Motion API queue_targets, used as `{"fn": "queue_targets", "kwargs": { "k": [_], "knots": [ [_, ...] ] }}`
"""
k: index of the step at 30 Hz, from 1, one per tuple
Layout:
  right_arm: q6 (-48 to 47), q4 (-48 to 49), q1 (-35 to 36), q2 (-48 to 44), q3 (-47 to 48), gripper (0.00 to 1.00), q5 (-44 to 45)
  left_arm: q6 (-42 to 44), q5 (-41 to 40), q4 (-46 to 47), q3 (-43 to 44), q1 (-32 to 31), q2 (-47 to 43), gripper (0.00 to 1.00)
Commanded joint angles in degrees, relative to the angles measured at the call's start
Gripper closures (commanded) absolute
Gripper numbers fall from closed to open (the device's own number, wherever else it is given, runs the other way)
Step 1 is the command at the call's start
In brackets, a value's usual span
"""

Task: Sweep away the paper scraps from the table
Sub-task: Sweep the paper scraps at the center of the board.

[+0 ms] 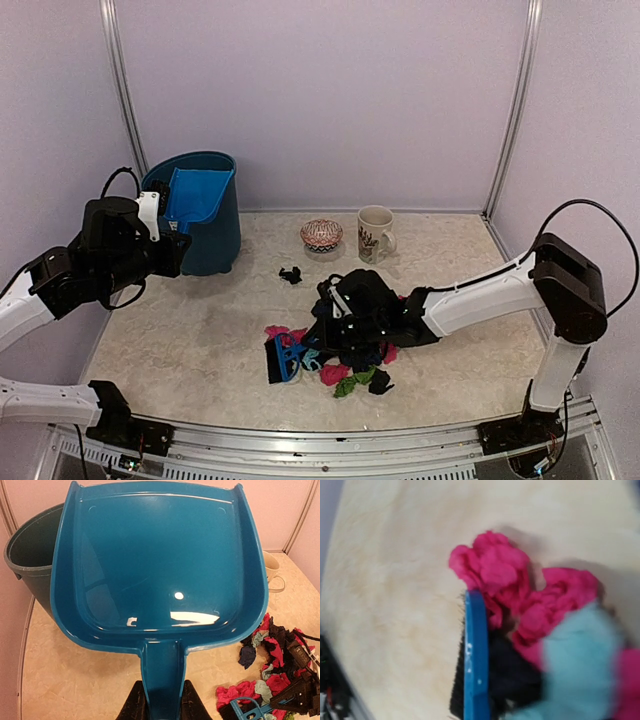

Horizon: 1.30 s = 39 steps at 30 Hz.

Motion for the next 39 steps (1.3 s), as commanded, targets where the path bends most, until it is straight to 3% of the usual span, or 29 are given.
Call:
{"fn": "queue_targets", "kwargs": {
  "k": [1,10,17,27,39],
  "knots": [
    [-0.23,-8.11,-1.96,-6.31,-6.36,1.0,6.85,0.55,0.45,0.96,-0.54,0.34,0.1,1.0],
    [-0.58,-17.32,-3.83,-23.08,-12.71,1.0,14.53,0.55,0.45,1.0,-0.6,0.34,0.19,1.0],
    [-3.24,-16.57,-3.85,-29.71,-6.66,1.0,16.3,0.63,0.67,0.99,-0.51,0.34,0.3,1.0],
    [-8.51,-9.0,-5.6,-15.56,9.36,1.0,17.89,0.63,1.06,0.91,-0.54,0.25,0.32,1.0],
    [-2.35,-0.77,-11.51,10.18,27.43,1.0,11.33,0.49,1.47,0.82,-0.61,0.17,0.52,1.0]
  ]
}}
